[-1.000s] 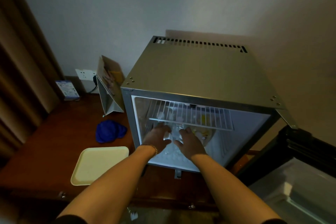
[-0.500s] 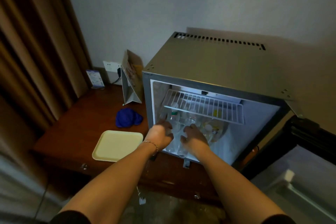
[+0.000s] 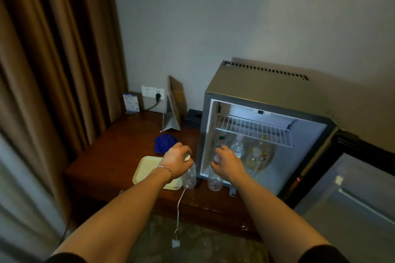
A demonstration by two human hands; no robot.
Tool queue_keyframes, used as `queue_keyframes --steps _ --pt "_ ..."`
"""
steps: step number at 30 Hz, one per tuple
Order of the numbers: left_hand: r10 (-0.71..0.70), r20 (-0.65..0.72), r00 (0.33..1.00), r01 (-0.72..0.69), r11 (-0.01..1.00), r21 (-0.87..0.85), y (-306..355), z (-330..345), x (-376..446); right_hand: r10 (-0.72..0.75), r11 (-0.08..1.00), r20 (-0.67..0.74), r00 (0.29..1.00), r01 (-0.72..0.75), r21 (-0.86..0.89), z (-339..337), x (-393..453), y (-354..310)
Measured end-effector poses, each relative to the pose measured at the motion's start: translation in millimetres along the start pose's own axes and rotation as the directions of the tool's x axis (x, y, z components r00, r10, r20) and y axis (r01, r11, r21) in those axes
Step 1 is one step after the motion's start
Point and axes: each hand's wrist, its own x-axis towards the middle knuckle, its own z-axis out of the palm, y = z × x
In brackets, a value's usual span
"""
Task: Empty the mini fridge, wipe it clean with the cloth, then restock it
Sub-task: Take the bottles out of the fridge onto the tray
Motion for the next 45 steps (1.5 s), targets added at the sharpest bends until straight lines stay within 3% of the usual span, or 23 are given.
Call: queue_keyframes --steps 8,15,25,31,45 --pt "-0.093 -0.008 0.996 0.093 0.994 0.058 -71.1 -55.5 -51.7 -0.057 0.993 0.019 0.998 0.054 0.109 36.0 -14.6 -96.3" --pt "-0.151 -0.033 0.988 0.152 0.988 0.03 -117.6 -73.6 -49.4 -0.082 0.988 0.054 0.995 0.074 0.138 55.5 15.6 -141.2" --pt "-0.234 0.015 0.972 0.231 0.968 0.098 -173.9 -65.0 28.5 -0.152 0.982 0.114 0.982 0.138 0.126 93.3 118.3 -151.2" --pt "-0.311 0.022 0.95 0.305 0.942 0.138 -196.7 -58.8 76.2 -0.132 0.979 0.166 0.977 0.103 0.174 113.2 173.8 -143.8" --pt "-0.262 0.097 0.96 0.246 0.957 0.155 -229.7 -28.5 115.5 -0.08 0.981 0.246 0.966 0.033 0.189 152.7 210.4 -148.3"
